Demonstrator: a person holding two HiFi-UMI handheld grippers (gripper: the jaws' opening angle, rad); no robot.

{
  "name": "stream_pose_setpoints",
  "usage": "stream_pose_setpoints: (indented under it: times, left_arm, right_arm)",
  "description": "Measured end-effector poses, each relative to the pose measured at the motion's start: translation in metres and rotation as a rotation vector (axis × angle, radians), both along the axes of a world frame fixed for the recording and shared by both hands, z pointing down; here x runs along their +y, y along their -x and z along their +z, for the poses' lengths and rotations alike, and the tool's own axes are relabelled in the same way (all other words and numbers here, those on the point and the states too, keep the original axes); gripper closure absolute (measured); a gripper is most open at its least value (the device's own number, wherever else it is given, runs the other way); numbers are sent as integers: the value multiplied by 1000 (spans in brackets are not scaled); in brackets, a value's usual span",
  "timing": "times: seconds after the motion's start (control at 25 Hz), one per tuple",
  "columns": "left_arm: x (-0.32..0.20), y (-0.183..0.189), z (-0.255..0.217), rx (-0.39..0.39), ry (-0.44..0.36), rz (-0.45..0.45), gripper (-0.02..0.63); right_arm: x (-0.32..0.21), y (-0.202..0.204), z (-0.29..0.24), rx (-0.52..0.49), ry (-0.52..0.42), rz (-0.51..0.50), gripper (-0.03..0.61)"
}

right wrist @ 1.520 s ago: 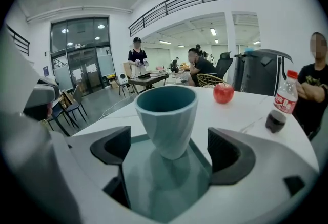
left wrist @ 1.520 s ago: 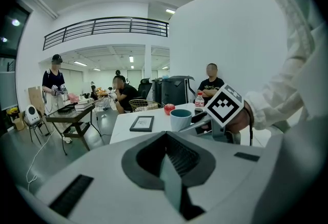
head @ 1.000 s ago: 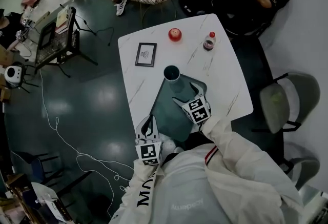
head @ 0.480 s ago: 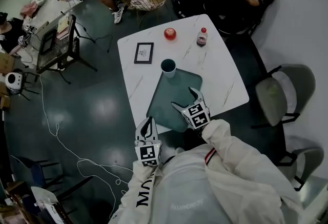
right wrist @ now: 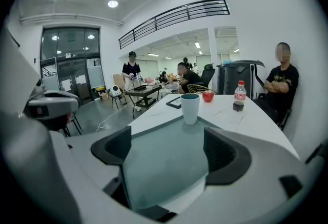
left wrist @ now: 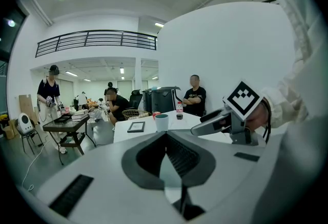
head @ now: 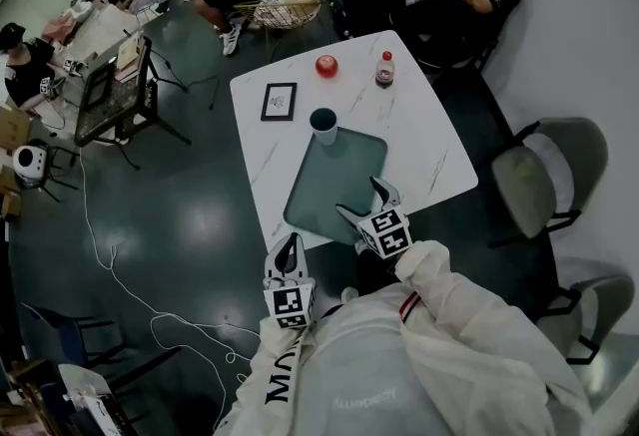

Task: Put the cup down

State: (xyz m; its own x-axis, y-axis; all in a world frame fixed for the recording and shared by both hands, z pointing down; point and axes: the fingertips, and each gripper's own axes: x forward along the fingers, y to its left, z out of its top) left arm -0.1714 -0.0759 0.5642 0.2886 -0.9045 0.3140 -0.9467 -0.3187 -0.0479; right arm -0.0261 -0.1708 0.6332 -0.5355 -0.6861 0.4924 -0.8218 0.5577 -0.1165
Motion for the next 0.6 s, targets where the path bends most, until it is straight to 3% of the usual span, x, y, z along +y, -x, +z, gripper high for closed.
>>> stream_pose_setpoints:
  times: [0.28,0.6]
  left_arm:
    - [28,-6,-9,0,-22,30,603]
    - [54,-7,-25,5,-52,46,603]
  right_arm:
    - [35,-5,-33,-45,-40,37,202]
    - [76,-7,-75,-103,-100,74,358]
